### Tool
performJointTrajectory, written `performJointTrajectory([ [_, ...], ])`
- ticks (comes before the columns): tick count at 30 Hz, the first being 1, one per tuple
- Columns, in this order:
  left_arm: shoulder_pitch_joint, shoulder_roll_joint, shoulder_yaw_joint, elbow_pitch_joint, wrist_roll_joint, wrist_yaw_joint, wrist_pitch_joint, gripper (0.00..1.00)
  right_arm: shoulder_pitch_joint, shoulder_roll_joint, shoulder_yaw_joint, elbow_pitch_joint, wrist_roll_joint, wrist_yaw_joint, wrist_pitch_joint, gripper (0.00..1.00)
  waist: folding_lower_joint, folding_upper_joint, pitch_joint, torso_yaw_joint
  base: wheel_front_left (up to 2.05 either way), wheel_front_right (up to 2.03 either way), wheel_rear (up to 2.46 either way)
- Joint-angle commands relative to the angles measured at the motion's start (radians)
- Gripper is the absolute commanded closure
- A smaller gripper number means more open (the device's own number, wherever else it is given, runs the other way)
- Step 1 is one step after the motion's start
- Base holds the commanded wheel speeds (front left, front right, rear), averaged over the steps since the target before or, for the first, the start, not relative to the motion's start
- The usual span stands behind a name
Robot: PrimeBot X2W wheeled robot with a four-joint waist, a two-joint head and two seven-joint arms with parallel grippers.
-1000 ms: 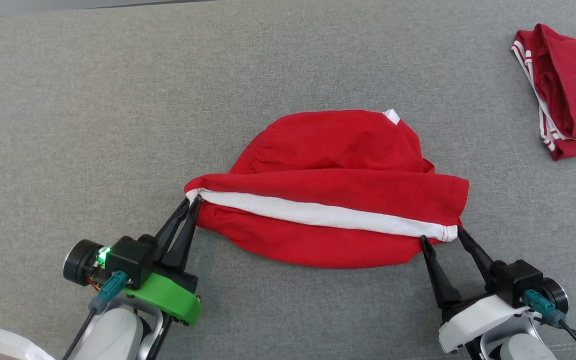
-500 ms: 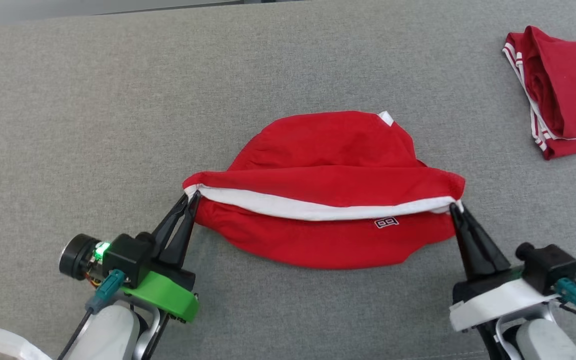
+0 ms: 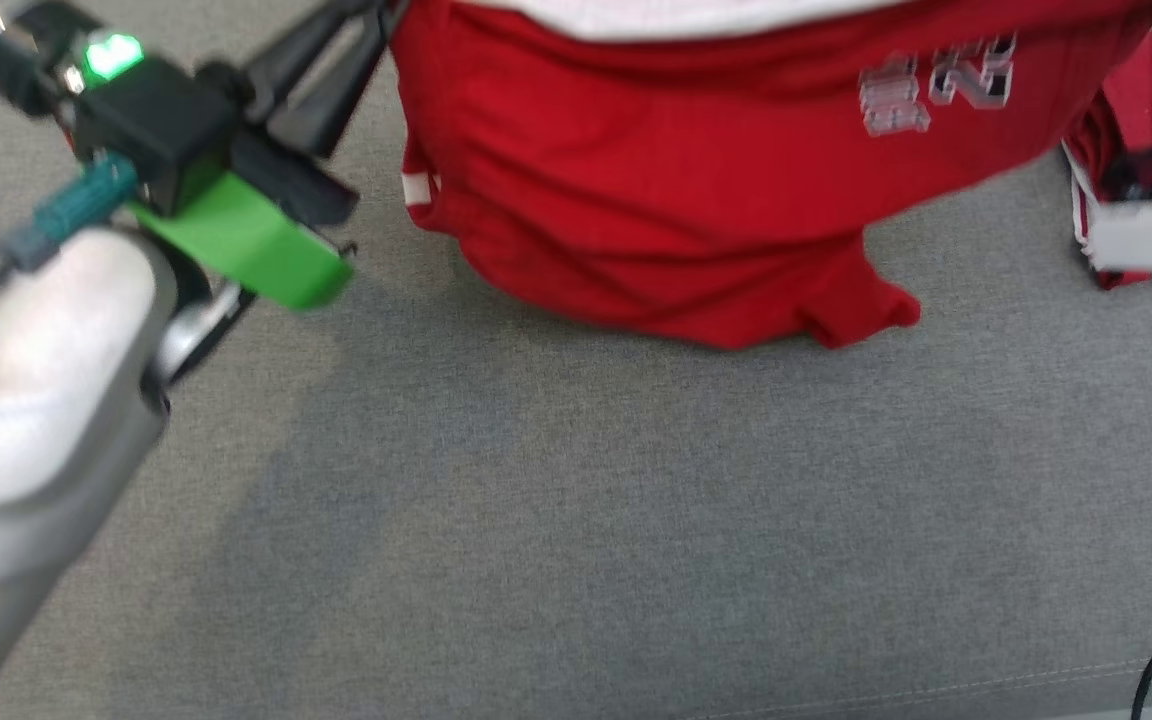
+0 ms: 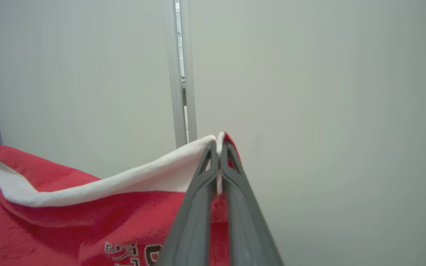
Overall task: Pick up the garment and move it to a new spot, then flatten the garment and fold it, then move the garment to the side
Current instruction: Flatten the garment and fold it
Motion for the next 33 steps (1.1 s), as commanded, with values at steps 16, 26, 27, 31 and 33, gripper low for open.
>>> performJointTrajectory([
  [16,-0.459,-0.063,-0.042,0.148,0.002,0.001,-0.083,1.00,-0.403,-0.113,-0.036,0.008,0.021,-0.001,0.000,1.00,0.0000,0.0000,0.206,-0.011,0.00,0.00,0.00],
  [26,0.109,-0.036,-0.121,-0.005,0.009,0.001,-0.083,1.00,0.150,-0.072,-0.123,-0.105,0.093,-0.001,0.000,1.00,0.0000,0.0000,0.134,0.022,0.00,0.00,0.00],
  [27,0.151,-0.028,-0.144,-0.008,0.006,0.002,-0.083,1.00,0.216,-0.072,-0.127,-0.114,0.103,-0.002,0.000,1.00,0.0000,0.0000,0.120,0.025,0.00,0.00,0.00],
  [31,0.297,-0.011,-0.225,-0.013,-0.025,0.002,-0.083,1.00,0.423,-0.077,-0.115,-0.134,0.169,-0.002,0.000,1.00,0.0000,0.0000,0.057,0.026,0.00,0.00,0.00],
  [33,0.346,0.003,-0.235,-0.023,-0.034,0.002,-0.083,1.00,0.501,-0.087,-0.097,-0.143,0.209,-0.001,0.000,1.00,0.0000,0.0000,0.023,0.019,0.00,0.00,0.00],
])
